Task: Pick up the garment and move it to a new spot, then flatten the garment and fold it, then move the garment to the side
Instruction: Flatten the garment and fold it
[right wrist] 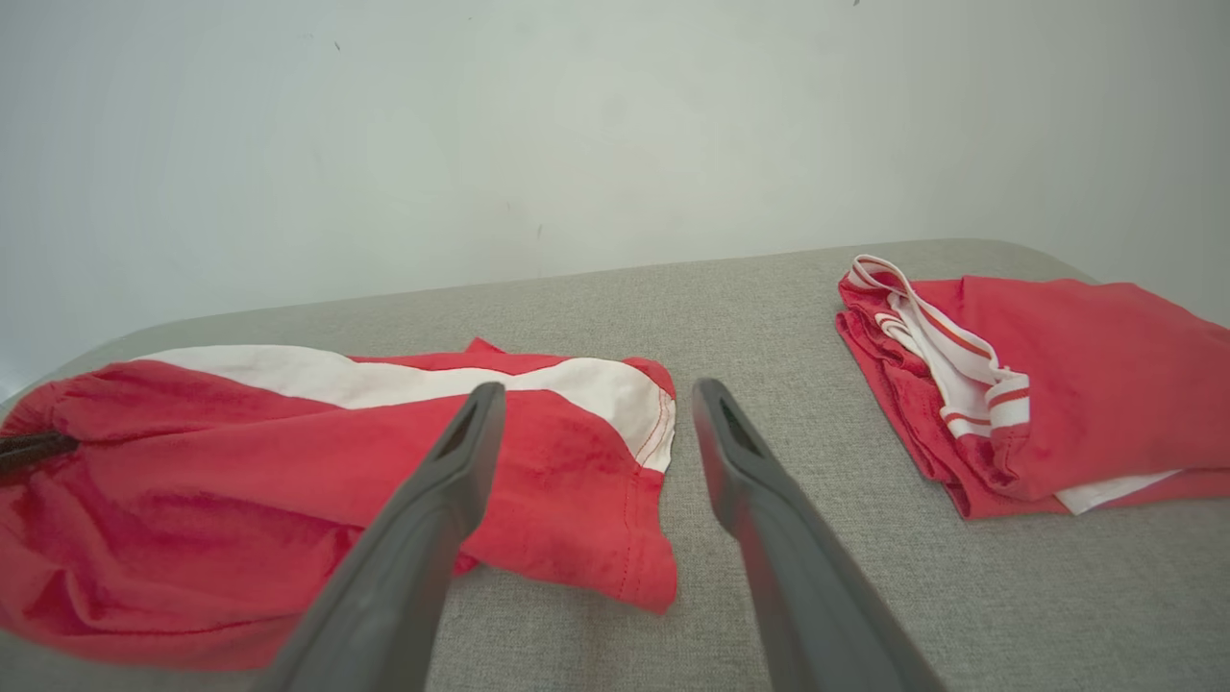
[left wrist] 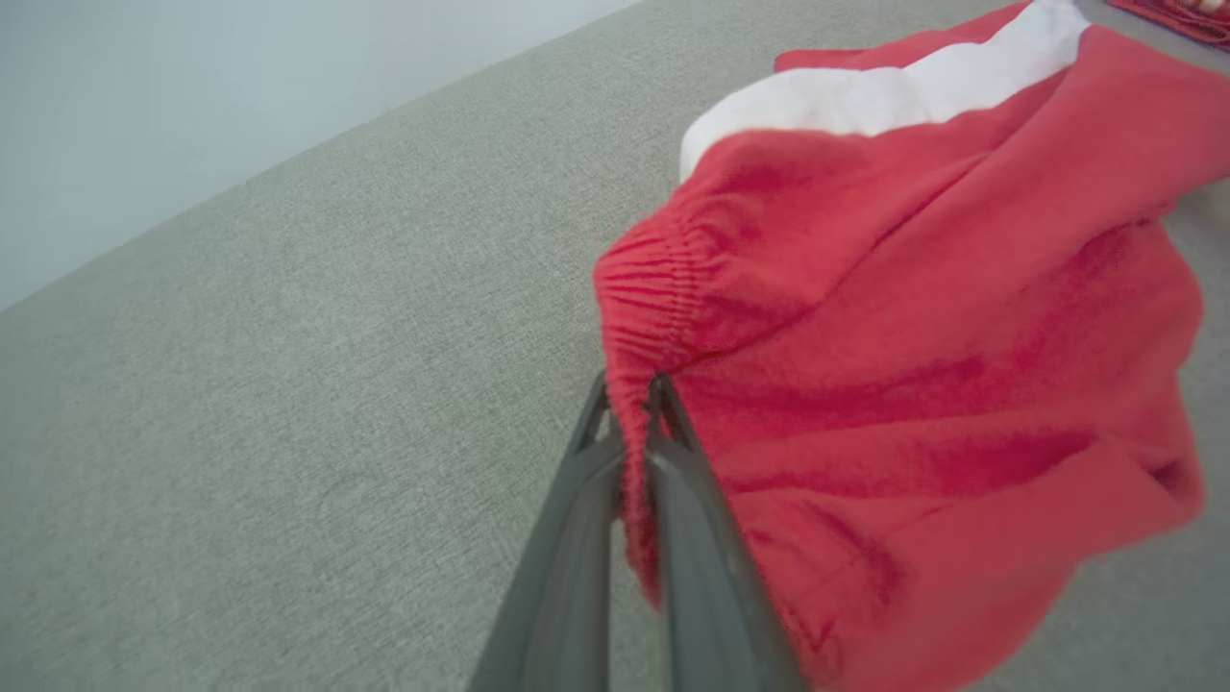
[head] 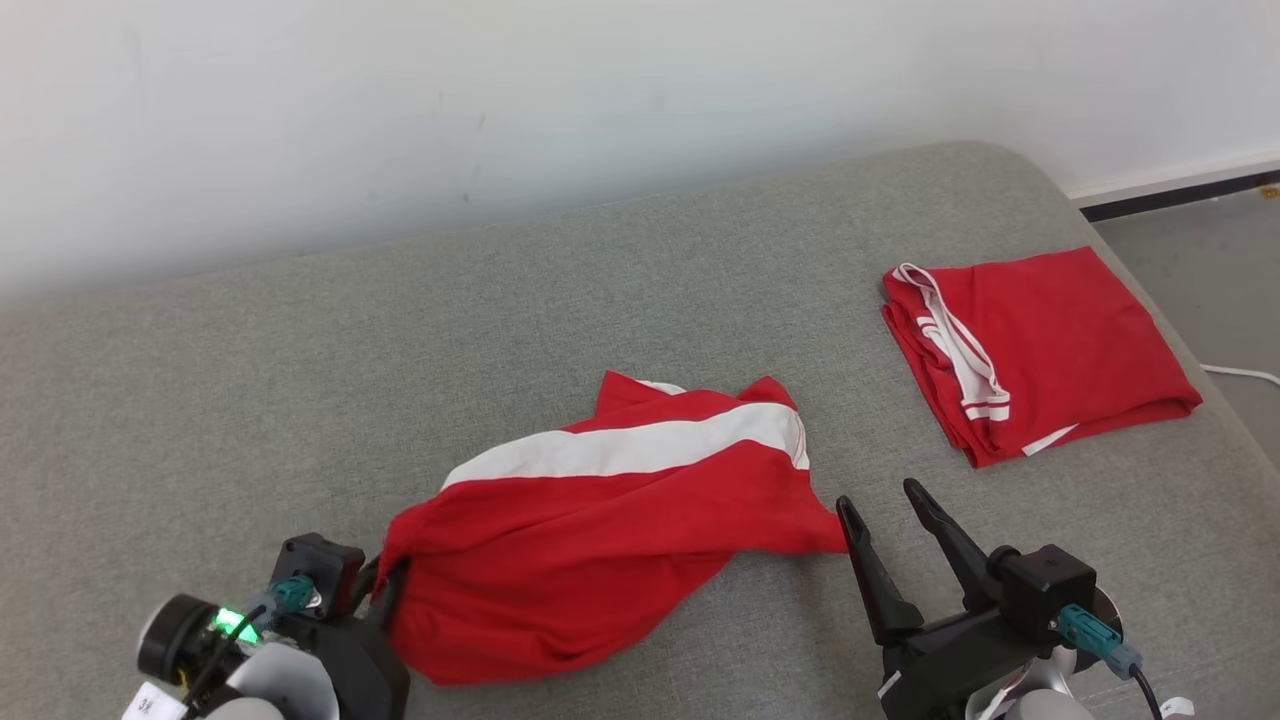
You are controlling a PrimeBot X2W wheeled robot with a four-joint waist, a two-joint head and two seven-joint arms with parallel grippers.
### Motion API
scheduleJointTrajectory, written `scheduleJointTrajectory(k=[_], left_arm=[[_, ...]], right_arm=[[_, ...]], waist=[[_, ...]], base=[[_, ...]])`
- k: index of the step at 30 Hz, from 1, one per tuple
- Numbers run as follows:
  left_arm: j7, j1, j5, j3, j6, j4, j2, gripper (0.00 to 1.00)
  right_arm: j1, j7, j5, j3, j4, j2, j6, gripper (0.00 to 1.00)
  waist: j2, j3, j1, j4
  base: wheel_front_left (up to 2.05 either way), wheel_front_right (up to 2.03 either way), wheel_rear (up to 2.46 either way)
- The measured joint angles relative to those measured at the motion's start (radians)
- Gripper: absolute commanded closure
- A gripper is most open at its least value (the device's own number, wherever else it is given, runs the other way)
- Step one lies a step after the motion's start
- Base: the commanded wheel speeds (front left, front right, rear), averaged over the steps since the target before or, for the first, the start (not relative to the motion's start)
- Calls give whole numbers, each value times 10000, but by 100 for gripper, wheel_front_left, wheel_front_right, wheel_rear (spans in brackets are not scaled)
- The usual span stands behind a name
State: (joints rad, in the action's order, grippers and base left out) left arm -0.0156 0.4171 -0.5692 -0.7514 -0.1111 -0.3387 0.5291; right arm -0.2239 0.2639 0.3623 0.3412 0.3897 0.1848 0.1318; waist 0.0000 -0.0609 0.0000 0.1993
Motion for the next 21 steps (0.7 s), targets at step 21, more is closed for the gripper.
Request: scheduleJointTrajectory(k=[21], left_arm=[[-2464, -401, -3055, 1440, -966, 1409, -399, 0]], right_arm=[[88, 0, -121, -138, -79, -217, 2, 0]], waist=[[0, -95, 1, -335]], base=[[0, 0, 0]])
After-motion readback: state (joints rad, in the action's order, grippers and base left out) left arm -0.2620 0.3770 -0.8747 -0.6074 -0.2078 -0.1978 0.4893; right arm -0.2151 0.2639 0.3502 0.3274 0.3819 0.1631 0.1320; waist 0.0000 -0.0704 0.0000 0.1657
